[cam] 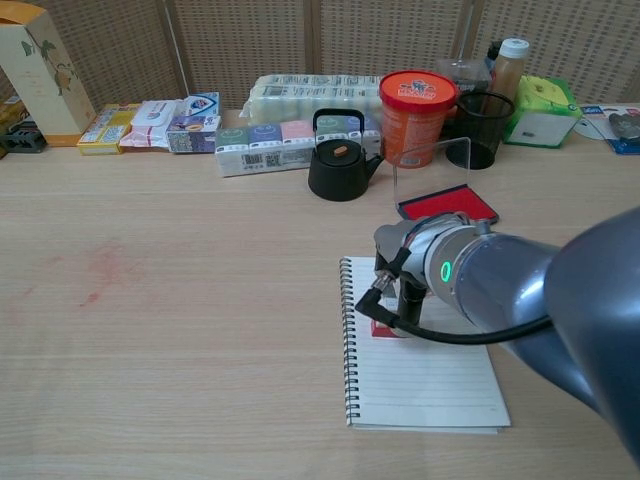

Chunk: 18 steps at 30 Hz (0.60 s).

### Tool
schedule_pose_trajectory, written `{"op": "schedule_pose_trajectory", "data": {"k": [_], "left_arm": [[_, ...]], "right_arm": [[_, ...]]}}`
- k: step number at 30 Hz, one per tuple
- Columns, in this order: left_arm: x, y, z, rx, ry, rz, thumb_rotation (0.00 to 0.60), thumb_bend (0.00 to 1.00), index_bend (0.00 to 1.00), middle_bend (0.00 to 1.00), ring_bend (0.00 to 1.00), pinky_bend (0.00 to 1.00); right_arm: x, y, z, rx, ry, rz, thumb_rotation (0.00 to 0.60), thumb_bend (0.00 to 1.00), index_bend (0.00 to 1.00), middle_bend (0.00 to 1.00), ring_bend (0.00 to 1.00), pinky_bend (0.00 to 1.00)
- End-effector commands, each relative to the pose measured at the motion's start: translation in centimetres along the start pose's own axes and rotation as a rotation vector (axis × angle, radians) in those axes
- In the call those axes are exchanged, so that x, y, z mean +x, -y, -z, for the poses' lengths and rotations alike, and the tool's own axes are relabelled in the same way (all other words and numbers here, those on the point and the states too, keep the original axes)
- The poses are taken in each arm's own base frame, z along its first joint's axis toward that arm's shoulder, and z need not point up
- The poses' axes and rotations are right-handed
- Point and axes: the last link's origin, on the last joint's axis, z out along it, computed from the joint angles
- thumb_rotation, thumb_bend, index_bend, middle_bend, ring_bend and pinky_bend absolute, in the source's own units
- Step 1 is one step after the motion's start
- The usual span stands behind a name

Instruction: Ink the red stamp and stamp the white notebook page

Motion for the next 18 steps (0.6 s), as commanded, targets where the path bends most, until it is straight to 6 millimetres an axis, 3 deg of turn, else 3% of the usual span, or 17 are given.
{"op": "schedule_pose_trajectory", "data": {"k": [1, 9, 18], "left_arm": [[0.0, 0.0, 0.0, -0.001, 0.002, 0.0, 0.6, 0.0, 0.0, 0.01, 0.0, 0.01], [0.0, -0.2, 0.1, -0.009, 0.003, 0.002, 0.6, 0.0, 0.0, 0.01, 0.0, 0.01], [0.0, -0.3, 0.2, -0.014, 0.002, 0.002, 0.6, 0.0, 0.0, 0.01, 0.0, 0.01]], "right_arm": [[0.6, -0.1, 0.5, -0.006, -0.004, 0.006, 0.6, 0.44, 0.7, 1.0, 1.0, 1.0], [2.5, 0.2, 2.6, 0.002, -0.026, 0.033, 0.6, 0.44, 0.7, 1.0, 1.0, 1.0], [2.9, 0.7, 4.5, 0.02, -0.015, 0.075, 0.6, 0.44, 0.7, 1.0, 1.0, 1.0]]}}
